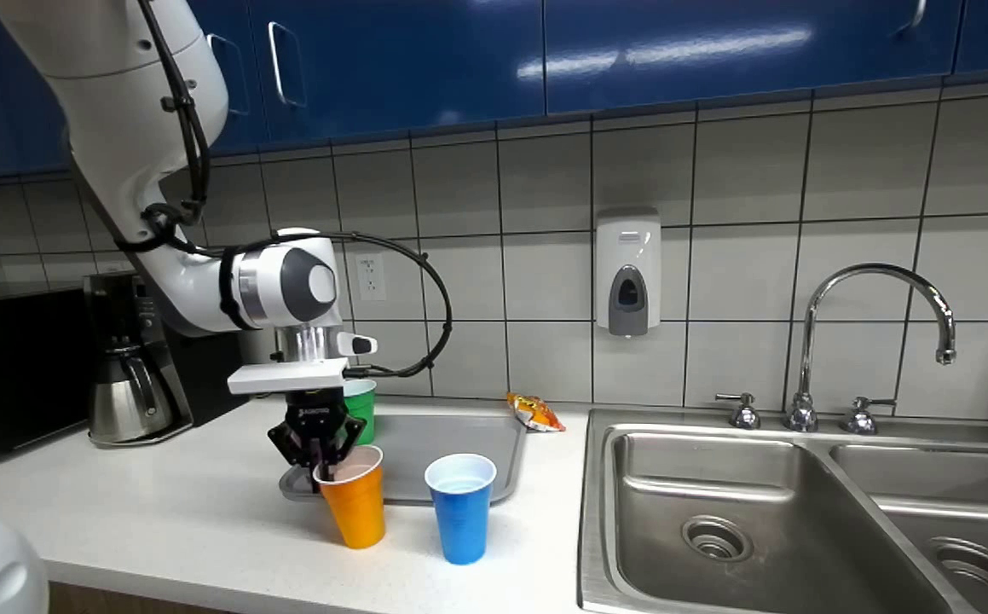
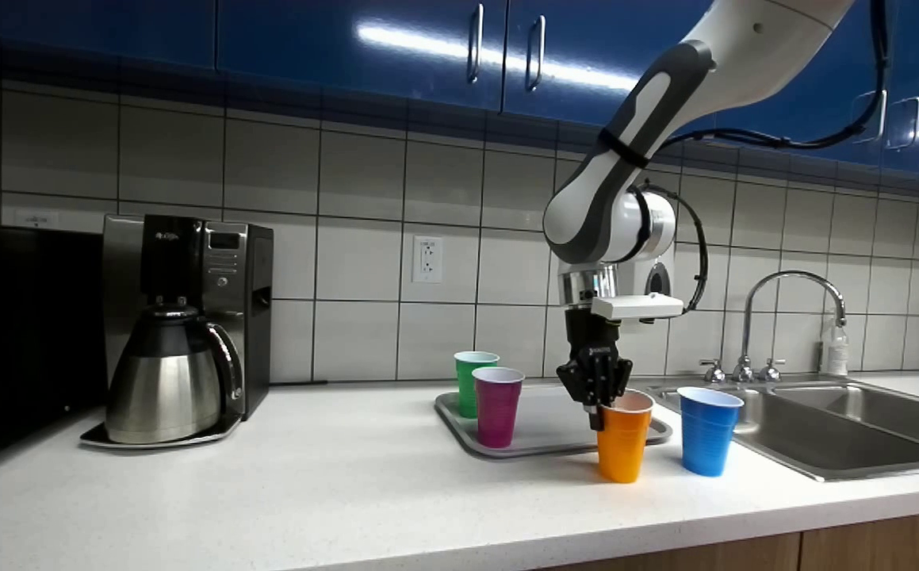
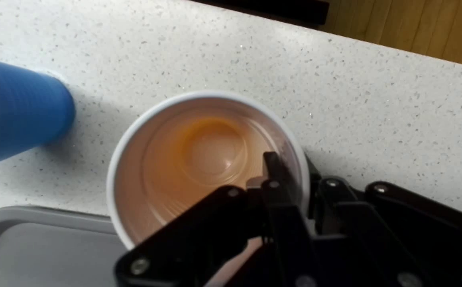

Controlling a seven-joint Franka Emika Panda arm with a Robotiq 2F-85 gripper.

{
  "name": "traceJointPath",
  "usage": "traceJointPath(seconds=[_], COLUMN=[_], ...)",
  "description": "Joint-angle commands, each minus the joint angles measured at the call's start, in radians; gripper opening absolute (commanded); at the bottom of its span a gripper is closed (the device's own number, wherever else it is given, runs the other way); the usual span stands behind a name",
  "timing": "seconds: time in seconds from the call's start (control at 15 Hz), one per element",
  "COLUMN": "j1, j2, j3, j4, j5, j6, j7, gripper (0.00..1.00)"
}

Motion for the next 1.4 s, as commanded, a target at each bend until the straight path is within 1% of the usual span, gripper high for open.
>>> traceJointPath(seconds=[0.0, 0.33, 0.73, 1.33], j1=[-0.016, -0.015, -0.016, -0.014], j2=[-0.005, -0.017, -0.028, 0.069], j3=[0.009, 0.008, 0.008, -0.003], j4=[0.009, 0.039, 0.108, 0.263], j5=[-0.022, -0.024, -0.022, -0.025], j6=[-0.003, -0.051, -0.093, -0.083], j7=[0.015, 0.020, 0.015, 0.087], gripper=[0.00, 0.01, 0.01, 0.01])
